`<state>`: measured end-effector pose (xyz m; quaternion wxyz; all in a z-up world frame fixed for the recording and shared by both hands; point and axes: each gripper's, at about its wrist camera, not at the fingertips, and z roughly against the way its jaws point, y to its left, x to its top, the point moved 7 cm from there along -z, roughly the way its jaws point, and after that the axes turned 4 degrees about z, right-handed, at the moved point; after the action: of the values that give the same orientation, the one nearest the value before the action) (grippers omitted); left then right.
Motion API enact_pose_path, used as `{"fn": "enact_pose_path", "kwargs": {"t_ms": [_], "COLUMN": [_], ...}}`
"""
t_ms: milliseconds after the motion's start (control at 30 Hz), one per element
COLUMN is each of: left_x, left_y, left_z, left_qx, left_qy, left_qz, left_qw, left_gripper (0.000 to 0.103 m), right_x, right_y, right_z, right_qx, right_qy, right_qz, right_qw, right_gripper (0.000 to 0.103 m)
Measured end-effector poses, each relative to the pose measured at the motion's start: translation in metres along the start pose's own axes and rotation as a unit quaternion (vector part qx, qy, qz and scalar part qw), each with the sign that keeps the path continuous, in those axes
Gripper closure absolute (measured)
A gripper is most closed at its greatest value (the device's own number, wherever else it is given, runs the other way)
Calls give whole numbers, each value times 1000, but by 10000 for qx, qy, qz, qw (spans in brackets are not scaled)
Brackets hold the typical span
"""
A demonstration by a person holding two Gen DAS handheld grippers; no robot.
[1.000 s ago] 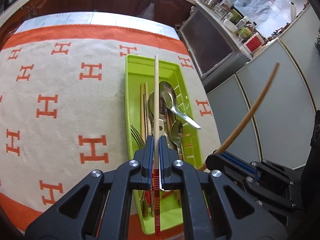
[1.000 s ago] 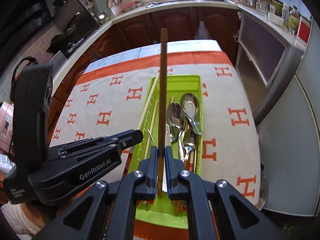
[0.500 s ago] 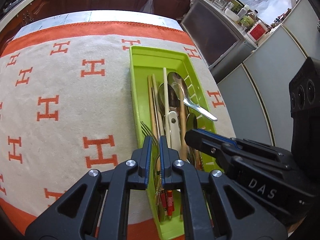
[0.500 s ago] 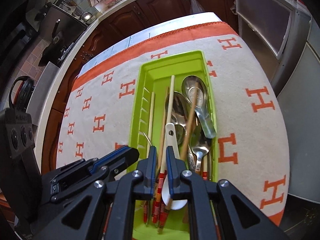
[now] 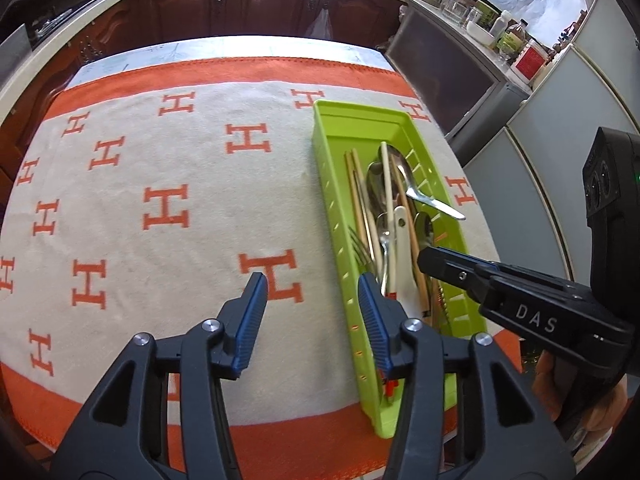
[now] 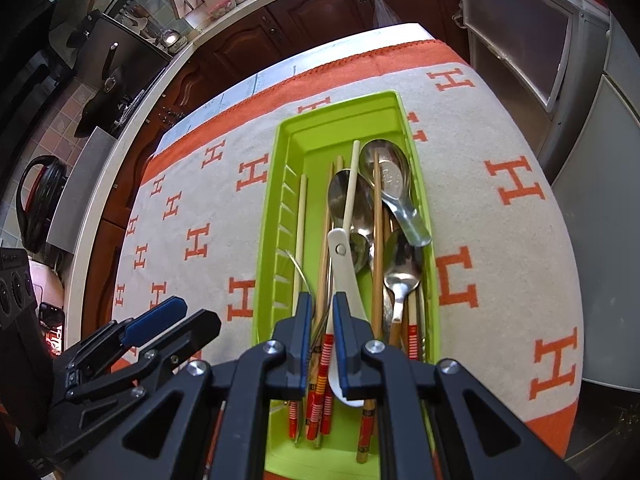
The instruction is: Organize utensils
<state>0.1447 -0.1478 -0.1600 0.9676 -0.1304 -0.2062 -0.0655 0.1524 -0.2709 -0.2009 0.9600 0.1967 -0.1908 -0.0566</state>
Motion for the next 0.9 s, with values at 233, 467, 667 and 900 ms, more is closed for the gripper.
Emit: {"fn": "enact_pose_path", "kwargs": {"t_ms": [233,467,667,900], "left_x": [-11,-23,-34,-43], "left_y": [6,20,36,42], "left_z": [14,31,45,73], "left_qx": [287,504,795,1108], "left_qy": [-213,-354,-391,-634], "left_qz": [-209,-187,-51,-87], "left_qw": [9991,9979,9961,9918], "left_gripper": [45,25,23,22], "right_x": [-16,-30,-45,-55], "right_y": [8,18,33,54], "right_z": [5,18,25,40], "right_qx": [-117,-191,-256,-332], "right_qy": [-78,-289,-385,-573], "right_qz": [-6,-8,125,394], "right_qw": [9999,9994,9988,9970], "right_gripper": [92,81,80,80]}}
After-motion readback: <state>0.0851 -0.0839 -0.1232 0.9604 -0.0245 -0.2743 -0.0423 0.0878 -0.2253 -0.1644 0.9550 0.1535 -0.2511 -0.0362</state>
